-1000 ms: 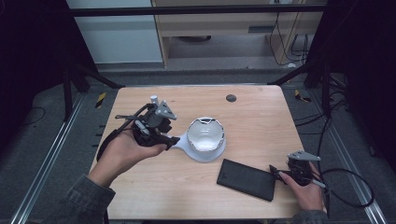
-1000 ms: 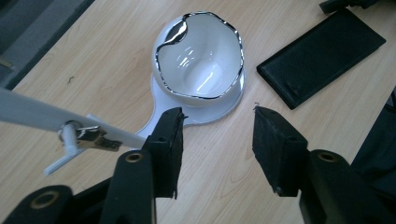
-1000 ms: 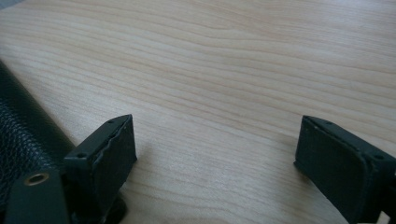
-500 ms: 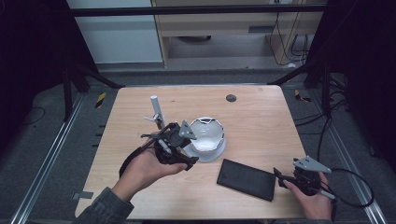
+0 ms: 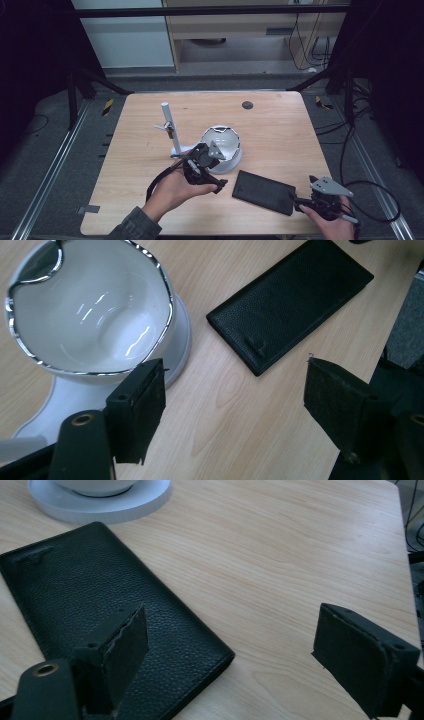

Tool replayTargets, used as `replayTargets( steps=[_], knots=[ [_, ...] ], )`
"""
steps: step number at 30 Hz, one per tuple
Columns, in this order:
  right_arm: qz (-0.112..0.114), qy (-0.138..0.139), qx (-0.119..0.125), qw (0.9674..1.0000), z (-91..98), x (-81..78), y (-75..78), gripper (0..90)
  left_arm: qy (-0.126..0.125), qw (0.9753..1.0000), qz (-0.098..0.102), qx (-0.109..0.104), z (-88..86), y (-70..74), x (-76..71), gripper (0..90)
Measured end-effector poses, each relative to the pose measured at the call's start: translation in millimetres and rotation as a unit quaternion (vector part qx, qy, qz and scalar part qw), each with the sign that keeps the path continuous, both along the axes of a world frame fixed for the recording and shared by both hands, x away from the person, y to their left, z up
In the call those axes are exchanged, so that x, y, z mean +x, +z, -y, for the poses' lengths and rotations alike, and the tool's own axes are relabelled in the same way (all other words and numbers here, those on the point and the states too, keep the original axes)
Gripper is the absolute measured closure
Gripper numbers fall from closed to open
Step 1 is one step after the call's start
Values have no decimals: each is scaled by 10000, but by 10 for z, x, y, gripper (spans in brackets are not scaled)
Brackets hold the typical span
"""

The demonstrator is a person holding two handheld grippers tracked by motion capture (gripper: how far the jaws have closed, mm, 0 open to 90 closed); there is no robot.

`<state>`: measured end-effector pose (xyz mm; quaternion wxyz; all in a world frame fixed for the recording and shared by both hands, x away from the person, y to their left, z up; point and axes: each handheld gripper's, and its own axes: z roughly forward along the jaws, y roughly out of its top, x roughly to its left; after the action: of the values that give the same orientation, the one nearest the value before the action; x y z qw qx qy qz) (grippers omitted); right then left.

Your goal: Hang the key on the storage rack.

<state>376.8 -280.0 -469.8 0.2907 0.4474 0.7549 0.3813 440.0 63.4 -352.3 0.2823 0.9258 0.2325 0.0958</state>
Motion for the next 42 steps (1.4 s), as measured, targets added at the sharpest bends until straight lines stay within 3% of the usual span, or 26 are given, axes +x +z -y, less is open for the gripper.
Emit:
replayTargets(
  steps=[9,12,18,23,32,39,42],
  knots=[
    [-50,219,-50,9997,-51,-74,0,136,18,9997,-103,-231,90,-219,-6,231],
    [-152,328,-206,9991,-41,-109,-3,149,60,9998,-8,-197,98,-298,-19,243],
    [-334,400,-407,9978,75,-179,-8,177,137,9995,-54,-288,112,-506,-27,298],
    [-576,470,-604,9954,148,-212,-57,189,256,9993,-9,-268,141,-729,7,328],
    [-879,608,-801,9910,184,-229,-117,191,365,9991,70,-191,191,-920,15,350],
    [-1000,668,-918,9885,196,-210,-128,193,496,9979,231,-335,207,-1054,-11,425],
    [-1062,720,-984,9868,181,-195,-138,192,526,9976,177,-418,212,-1112,-14,457]
  ],
)
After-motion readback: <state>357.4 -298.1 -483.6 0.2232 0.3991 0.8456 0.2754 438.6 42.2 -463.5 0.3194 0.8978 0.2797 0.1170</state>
